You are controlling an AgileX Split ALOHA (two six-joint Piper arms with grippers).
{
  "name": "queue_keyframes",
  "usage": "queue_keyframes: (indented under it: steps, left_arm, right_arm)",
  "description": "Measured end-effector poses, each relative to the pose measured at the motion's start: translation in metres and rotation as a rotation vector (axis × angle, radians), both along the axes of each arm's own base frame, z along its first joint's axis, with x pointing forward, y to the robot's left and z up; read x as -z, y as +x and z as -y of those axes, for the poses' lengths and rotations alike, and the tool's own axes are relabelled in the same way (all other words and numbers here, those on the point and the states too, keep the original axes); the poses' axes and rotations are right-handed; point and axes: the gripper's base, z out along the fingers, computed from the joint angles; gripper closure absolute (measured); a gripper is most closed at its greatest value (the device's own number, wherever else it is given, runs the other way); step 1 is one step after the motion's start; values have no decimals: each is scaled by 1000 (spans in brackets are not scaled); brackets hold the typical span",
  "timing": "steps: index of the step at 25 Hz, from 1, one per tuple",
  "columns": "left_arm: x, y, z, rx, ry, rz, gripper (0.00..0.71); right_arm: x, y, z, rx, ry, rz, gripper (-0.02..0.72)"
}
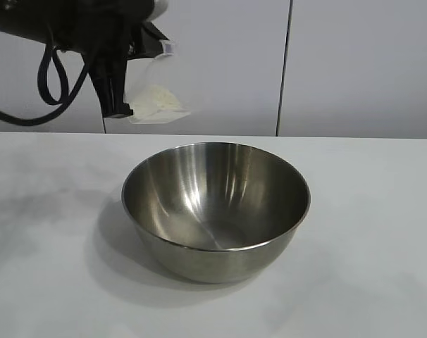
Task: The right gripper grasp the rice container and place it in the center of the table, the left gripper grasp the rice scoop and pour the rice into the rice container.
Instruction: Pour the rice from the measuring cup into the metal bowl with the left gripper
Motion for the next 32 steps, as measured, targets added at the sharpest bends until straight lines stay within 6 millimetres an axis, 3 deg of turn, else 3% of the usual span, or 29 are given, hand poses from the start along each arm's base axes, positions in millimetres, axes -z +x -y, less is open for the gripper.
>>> queue_keyframes:
  steps: [6, 11, 18, 32]
  left_arm:
    - [34, -5, 27, 295, 388, 253, 700]
    - [52, -4, 39, 481, 564, 487, 700]
    - [50, -6, 45, 624, 674, 639, 701]
    - [47, -8, 49, 689, 710, 708, 701]
  right_arm:
    - [0, 0, 0, 0, 0, 0, 64]
    - [0, 0, 0, 0, 0, 0, 64]
    - [0, 0, 0, -13, -1, 0, 64]
    - [0, 0, 1, -43, -4, 0, 64]
